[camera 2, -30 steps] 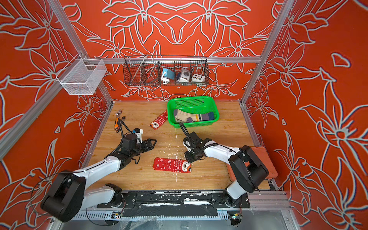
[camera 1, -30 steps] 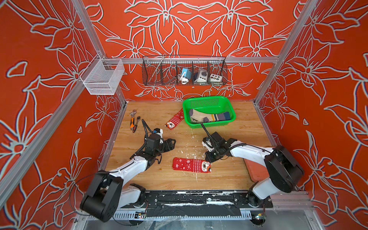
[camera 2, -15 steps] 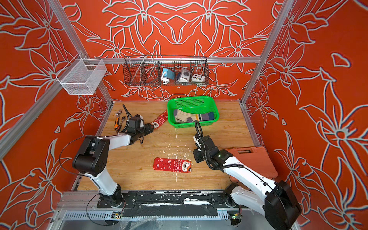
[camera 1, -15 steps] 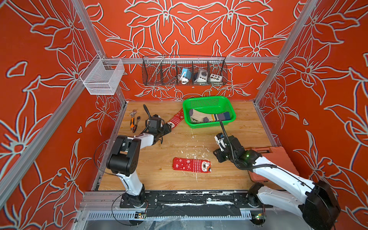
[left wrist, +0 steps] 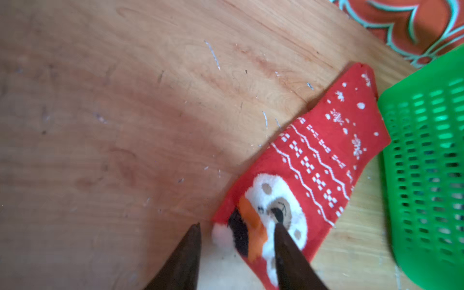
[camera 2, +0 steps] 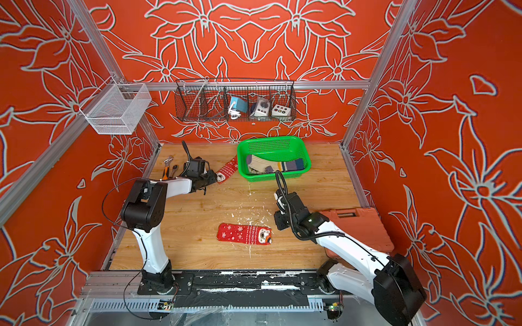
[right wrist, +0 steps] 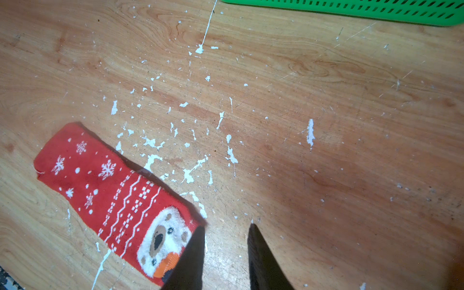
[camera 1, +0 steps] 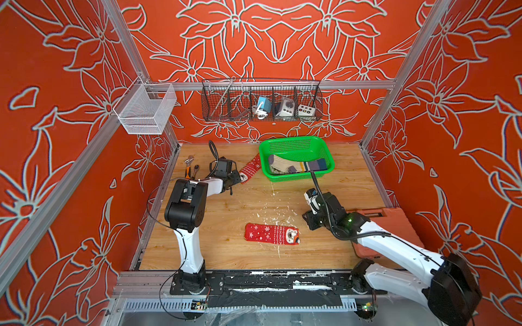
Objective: Place the socks together as a pair
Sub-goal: Move the sock to the center of the board.
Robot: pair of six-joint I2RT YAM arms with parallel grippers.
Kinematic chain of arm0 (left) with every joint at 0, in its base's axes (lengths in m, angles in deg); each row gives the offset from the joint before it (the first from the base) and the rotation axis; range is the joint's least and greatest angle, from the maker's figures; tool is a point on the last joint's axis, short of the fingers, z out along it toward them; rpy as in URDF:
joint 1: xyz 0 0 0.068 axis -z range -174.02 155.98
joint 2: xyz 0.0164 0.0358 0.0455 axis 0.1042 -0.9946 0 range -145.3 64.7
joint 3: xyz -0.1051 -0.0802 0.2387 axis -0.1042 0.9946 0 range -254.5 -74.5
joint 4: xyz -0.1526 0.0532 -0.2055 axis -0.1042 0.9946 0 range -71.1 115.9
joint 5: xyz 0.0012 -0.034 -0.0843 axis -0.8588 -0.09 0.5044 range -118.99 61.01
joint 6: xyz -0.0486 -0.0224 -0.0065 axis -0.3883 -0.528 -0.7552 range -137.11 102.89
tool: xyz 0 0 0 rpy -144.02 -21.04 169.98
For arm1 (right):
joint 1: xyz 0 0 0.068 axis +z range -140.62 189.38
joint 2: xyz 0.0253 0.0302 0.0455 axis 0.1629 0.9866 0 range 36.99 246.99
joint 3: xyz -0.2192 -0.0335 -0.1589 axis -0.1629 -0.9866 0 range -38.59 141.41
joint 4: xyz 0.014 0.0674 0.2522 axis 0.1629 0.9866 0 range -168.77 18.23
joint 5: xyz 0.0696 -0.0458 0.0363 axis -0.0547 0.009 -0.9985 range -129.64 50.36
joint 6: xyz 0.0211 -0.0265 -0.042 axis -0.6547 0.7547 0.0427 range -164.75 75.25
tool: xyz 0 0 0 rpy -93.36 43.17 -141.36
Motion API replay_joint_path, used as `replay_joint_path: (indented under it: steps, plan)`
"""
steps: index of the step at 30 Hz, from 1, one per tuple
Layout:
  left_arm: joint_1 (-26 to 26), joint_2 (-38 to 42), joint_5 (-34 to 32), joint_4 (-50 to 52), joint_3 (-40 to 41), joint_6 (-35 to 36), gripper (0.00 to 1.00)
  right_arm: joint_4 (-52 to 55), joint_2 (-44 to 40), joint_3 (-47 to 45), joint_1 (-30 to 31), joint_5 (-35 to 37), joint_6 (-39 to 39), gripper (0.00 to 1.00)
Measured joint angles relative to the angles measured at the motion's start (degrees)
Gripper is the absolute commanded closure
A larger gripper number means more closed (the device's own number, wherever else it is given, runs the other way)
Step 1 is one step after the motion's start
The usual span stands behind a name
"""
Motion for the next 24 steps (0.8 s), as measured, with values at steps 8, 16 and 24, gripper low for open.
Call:
replay_joint_path:
  steps: [8, 16, 24]
  plan:
    - [0.0, -0.9, 0.7, -0.2, 0.2, 1.0, 1.0, -0.2, -0.1, 0.0, 0.0, 0.0, 0.0, 0.7]
    - [0.4, 13.1, 2.3, -3.6, 17.4, -0.2, 1.0, -0.1, -1.6, 0.0, 0.0, 0.0, -0.1, 0.71]
    - [8.1, 32.3, 6.8, -6.9, 36.5, -3.7, 1.0, -0.2, -2.9, 0.0, -0.3, 0.0, -0.1, 0.71]
